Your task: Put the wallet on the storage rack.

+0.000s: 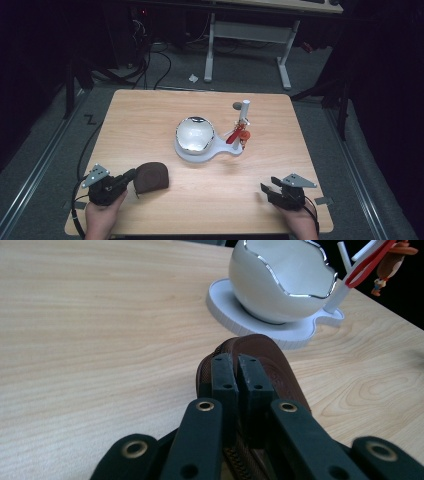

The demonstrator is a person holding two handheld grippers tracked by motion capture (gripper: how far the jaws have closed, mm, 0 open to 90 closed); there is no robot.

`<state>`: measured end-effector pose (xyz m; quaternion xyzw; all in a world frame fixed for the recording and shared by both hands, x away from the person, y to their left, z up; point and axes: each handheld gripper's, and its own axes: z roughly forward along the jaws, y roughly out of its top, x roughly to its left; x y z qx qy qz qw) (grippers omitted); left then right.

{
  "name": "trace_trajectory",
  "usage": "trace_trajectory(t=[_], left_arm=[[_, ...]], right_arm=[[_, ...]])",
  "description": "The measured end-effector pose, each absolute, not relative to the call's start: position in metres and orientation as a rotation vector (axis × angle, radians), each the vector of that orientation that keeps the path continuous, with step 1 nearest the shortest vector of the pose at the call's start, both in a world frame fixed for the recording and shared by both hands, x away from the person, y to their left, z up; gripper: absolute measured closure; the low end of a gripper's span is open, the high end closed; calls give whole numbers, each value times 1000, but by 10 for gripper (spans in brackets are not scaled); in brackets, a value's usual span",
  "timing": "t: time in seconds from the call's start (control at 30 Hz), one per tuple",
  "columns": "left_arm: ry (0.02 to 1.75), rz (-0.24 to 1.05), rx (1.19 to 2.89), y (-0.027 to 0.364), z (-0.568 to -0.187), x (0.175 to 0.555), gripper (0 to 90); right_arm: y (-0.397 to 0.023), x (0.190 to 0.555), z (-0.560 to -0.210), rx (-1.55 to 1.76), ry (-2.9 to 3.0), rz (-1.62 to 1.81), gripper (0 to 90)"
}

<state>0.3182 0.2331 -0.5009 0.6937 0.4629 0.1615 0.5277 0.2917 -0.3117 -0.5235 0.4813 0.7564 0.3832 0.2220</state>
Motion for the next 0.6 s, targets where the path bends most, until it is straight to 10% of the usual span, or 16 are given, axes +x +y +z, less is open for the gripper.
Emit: trace_trajectory(t=[0.6], left_arm=[[1054,460,1669,211,-484,325,874]], right_arm=[[-327,279,-520,1313,2041,1053,477]])
